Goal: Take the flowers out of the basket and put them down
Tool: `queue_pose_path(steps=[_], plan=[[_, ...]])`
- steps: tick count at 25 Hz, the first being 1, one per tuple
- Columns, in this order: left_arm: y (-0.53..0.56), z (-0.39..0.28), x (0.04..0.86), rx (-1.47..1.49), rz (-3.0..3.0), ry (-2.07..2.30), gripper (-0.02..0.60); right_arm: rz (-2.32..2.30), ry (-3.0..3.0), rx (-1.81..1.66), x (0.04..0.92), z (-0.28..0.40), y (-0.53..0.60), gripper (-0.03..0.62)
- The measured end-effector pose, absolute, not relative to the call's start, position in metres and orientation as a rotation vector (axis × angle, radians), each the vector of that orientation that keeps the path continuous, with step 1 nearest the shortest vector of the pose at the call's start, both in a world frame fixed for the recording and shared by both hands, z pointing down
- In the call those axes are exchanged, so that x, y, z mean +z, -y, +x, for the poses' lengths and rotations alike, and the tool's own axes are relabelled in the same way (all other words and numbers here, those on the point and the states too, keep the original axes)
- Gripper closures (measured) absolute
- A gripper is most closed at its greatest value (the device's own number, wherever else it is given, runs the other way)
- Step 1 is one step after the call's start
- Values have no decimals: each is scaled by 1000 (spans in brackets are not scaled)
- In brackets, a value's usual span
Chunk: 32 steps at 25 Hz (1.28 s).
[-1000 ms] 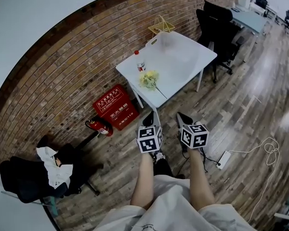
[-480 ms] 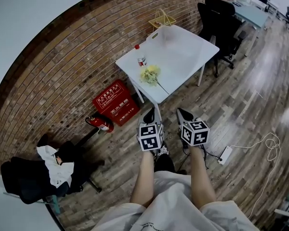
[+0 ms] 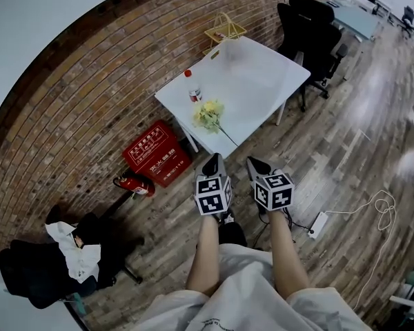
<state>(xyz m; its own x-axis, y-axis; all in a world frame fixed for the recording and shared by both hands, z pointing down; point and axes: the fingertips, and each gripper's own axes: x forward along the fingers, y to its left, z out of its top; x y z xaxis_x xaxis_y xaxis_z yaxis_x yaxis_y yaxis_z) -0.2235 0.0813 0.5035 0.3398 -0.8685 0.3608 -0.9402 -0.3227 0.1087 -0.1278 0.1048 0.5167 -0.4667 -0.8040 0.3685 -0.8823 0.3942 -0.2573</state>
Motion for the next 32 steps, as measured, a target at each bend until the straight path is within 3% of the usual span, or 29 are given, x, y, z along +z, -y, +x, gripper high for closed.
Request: queue_pose_path(steps=[16,32], plan=[[65,-272,528,445,2313,1505,557,1455,2374,681,548,-174,29,600],[91,-281,532,503,2383,1407,557,1466,2320,735,572,-179,57,600]])
